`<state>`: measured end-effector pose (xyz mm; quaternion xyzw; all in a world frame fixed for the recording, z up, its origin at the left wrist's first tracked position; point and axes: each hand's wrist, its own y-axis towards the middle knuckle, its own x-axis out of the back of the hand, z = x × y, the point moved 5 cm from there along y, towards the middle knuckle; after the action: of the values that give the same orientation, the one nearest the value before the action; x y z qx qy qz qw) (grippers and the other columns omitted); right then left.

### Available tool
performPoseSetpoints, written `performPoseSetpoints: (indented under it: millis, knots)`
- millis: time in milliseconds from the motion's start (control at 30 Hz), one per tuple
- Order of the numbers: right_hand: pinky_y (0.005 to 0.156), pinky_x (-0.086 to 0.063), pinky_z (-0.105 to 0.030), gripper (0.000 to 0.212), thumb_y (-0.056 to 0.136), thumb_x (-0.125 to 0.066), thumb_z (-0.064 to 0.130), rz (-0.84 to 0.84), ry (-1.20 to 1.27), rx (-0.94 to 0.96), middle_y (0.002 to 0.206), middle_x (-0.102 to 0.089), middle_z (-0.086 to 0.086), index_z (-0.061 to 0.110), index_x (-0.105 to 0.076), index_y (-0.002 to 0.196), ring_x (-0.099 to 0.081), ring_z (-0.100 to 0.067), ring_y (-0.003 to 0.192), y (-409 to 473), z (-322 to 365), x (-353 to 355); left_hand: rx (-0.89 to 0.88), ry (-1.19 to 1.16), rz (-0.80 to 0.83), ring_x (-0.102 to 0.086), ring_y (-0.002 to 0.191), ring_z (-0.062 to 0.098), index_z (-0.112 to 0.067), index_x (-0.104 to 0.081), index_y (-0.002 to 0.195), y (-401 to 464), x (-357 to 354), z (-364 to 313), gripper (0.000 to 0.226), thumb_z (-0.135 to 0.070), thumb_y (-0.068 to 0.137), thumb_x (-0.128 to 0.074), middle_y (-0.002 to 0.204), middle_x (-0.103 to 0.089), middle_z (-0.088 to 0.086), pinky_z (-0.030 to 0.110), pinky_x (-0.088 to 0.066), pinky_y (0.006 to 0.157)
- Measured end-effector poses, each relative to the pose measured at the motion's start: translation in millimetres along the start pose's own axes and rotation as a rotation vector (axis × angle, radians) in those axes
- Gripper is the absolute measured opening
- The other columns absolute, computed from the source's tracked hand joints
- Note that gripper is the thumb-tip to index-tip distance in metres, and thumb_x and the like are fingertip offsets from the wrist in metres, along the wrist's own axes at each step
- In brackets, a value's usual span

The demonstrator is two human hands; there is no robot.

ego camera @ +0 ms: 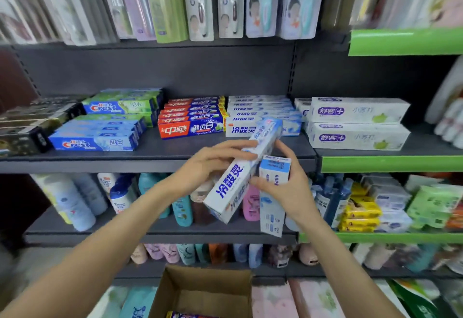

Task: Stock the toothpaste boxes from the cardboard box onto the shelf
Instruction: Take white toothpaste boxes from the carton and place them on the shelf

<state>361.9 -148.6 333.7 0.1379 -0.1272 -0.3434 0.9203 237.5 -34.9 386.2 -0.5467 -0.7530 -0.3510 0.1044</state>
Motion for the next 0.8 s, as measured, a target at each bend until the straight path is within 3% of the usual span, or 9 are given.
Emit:
performPoseSetpoints:
  millis: [33, 100, 167, 267, 433, 600, 700, 767, 800]
  knots:
    - [0.088, -0.05, -0.029, 0.09, 0.064, -0.085, 0.017, -0.019, -0.019, 0.008, 0.104, -0.066, 0.021, 0.032, -0.036, 0.138, -0.063, -0.002, 0.098, 1, -1, 3, 0.074, -0.07, 0.005, -0.05, 0.122, 0.009, -0.01, -0.066, 0.111, 8, -1, 0, 0.03, -0.007, 0.091, -0.045, 0.134, -0.051, -0.005, 0.018, -0.046, 0.086]
    - [0.086, -0.05, -0.026, 0.088, 0.065, -0.085, 0.023, -0.04, -0.051, 0.016, 0.103, -0.066, 0.02, 0.036, -0.036, 0.137, -0.063, 0.0, 0.095, 4, -1, 8, 0.159, 0.021, 0.003, -0.053, 0.116, 0.009, -0.021, -0.063, 0.108, 26, -4, -3, 0.026, -0.029, 0.084, -0.063, 0.128, -0.053, -0.006, 0.021, -0.045, 0.091]
    - [0.08, -0.049, -0.017, 0.083, 0.066, -0.084, 0.027, -0.043, -0.073, 0.031, 0.102, -0.063, 0.024, 0.038, -0.038, 0.134, -0.063, 0.005, 0.09, 7, 1, 13, 0.21, 0.126, 0.013, -0.055, 0.112, 0.008, -0.029, -0.052, 0.119, 42, -9, 3, 0.057, -0.029, 0.071, -0.081, 0.129, -0.05, -0.008, 0.021, -0.045, 0.094]
    - [0.073, -0.047, -0.01, 0.078, 0.066, -0.084, 0.022, -0.075, -0.094, 0.047, 0.093, -0.062, 0.025, 0.036, -0.041, 0.13, -0.06, 0.01, 0.078, 11, 1, 32, 0.323, 0.145, 0.024, -0.049, 0.117, 0.005, -0.032, -0.036, 0.14, 60, -9, 20, 0.083, -0.021, 0.071, -0.081, 0.129, -0.048, -0.007, 0.018, -0.039, 0.096]
    - [0.071, -0.048, -0.014, 0.062, 0.068, -0.083, 0.02, -0.157, -0.08, 0.022, 0.087, -0.064, 0.016, 0.036, -0.045, 0.114, -0.06, 0.007, 0.074, 15, -3, 74, 0.235, 0.489, -0.015, -0.053, 0.112, 0.006, -0.024, -0.056, 0.129, 102, 13, 49, 0.056, -0.025, 0.077, -0.077, 0.128, -0.058, -0.004, -0.003, -0.034, 0.082]
    - [0.075, -0.052, -0.024, 0.048, 0.071, -0.08, 0.016, -0.197, 0.082, -0.026, 0.096, -0.069, -0.002, 0.03, -0.05, 0.106, -0.065, -0.011, 0.083, 19, -5, 98, 0.217, 0.732, 0.132, -0.051, 0.109, 0.017, -0.031, -0.056, 0.127, 140, 6, 83, 0.049, -0.027, 0.081, -0.072, 0.122, -0.062, 0.0, 0.029, -0.041, 0.09]
    - [0.076, -0.051, -0.033, 0.039, 0.073, -0.079, 0.017, -0.259, 0.313, -0.123, 0.099, -0.069, -0.013, 0.018, -0.054, 0.103, -0.067, -0.018, 0.086, 21, -7, 110, 0.034, 0.94, -0.02, -0.043, 0.121, 0.025, -0.03, -0.062, 0.12, 147, -12, 70, 0.038, -0.033, 0.083, -0.068, 0.129, -0.057, -0.001, 0.038, -0.034, 0.101]
    - [0.075, -0.053, -0.032, 0.053, 0.067, -0.081, 0.022, -0.238, 0.452, -0.155, 0.097, -0.071, -0.011, 0.006, -0.057, 0.111, -0.069, -0.018, 0.089, 22, -5, 112, -0.045, 0.663, -0.158, -0.045, 0.123, 0.019, -0.029, -0.063, 0.117, 135, -31, 40, 0.037, -0.043, 0.083, -0.062, 0.133, -0.054, -0.003, 0.034, -0.032, 0.106]
    - [0.075, -0.054, -0.031, 0.059, 0.062, -0.084, 0.024, -0.224, 0.521, -0.151, 0.094, -0.072, -0.007, 0.004, -0.058, 0.111, -0.07, -0.016, 0.089, 23, -3, 112, 0.018, 0.414, -0.128, -0.048, 0.122, 0.012, -0.032, -0.059, 0.12, 127, -43, 29, 0.041, -0.048, 0.081, -0.06, 0.132, -0.055, -0.006, 0.03, -0.035, 0.106]
